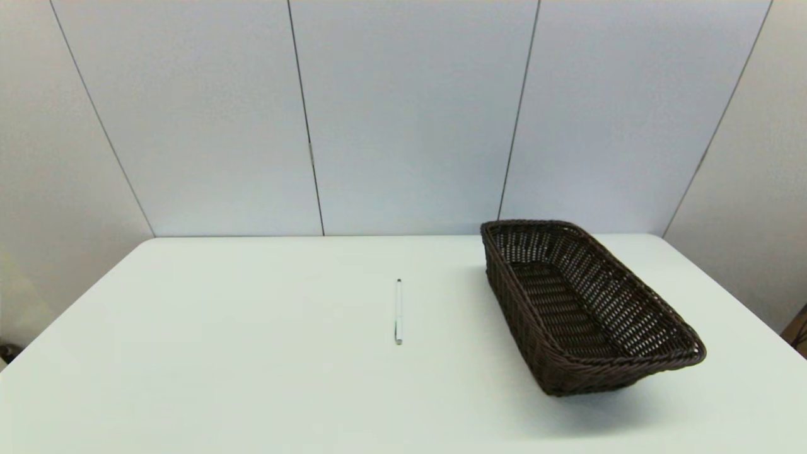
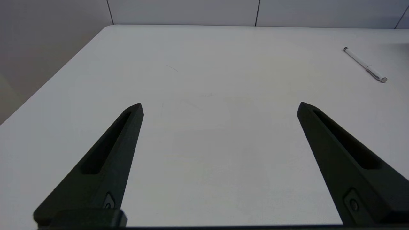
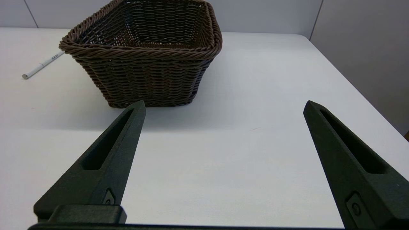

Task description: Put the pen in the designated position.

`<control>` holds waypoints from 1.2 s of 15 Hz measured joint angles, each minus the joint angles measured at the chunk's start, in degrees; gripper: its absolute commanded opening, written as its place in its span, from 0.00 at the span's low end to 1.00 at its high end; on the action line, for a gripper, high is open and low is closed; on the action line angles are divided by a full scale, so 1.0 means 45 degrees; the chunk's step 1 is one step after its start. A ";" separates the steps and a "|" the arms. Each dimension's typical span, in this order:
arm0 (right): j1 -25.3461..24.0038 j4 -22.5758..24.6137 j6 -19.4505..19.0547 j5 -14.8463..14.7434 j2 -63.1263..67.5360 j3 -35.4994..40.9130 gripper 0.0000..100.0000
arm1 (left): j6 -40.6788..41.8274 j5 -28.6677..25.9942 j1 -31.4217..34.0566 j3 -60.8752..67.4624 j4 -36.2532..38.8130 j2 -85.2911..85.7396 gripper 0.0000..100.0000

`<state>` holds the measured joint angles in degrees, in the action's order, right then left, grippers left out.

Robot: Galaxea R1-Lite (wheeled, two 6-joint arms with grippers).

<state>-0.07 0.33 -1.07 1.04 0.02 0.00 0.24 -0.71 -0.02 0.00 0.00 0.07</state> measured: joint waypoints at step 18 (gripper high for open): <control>-0.0355 -0.1327 -0.0079 0.0000 0.4944 -0.5291 1.00 | 0.0000 0.0000 0.0005 0.0000 0.0000 0.0000 1.00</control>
<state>-1.67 -5.64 -1.43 1.04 22.27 -23.81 0.24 -0.71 0.00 0.00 0.00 0.07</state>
